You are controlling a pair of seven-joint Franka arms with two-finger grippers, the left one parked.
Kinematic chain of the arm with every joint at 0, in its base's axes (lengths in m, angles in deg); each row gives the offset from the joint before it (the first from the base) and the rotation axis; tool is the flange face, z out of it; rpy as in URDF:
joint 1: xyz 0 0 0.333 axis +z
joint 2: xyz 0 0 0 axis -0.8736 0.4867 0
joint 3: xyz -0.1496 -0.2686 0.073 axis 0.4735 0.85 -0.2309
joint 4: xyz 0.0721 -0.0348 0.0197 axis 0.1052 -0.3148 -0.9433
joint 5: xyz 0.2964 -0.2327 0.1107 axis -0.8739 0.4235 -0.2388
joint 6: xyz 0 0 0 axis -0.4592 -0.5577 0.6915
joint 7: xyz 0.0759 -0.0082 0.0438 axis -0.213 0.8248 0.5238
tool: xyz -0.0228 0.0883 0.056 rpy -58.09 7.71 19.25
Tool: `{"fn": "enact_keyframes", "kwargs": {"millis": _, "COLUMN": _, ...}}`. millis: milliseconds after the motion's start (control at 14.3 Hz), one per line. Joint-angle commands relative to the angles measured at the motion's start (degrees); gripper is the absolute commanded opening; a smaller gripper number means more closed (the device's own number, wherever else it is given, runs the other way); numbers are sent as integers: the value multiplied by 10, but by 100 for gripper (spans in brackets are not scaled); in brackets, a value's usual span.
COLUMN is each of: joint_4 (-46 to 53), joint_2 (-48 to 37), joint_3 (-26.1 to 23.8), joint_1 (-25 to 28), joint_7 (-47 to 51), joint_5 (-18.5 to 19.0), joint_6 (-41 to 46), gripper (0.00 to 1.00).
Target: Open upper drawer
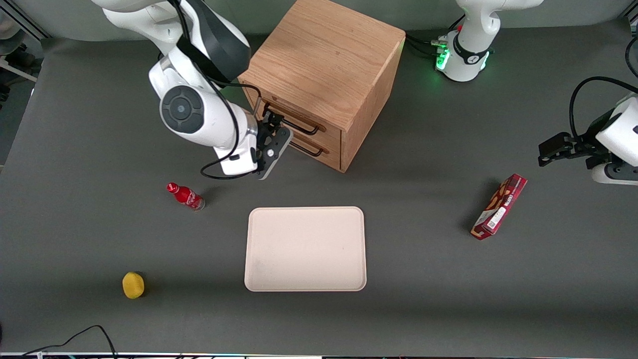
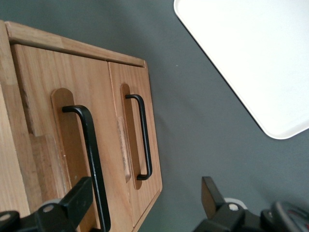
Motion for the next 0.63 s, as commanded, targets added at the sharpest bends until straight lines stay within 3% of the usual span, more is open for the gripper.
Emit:
{"fn": "enact_keyframes", "kwargs": {"millis": 0, "joint_4": -31, "joint_2": -15, "joint_3": 2, "joint_1": 6, "joint_7": 13, "joint_5": -14, "joint_6": -20, "gripper": 100}}
{"fn": "enact_keyframes", "kwargs": {"millis": 560, "joint_4": -101, "joint_2": -39, "joint_3": -27, "joint_1": 5, "joint_7": 37, "joint_5": -17, "joint_6": -67, "gripper": 100}}
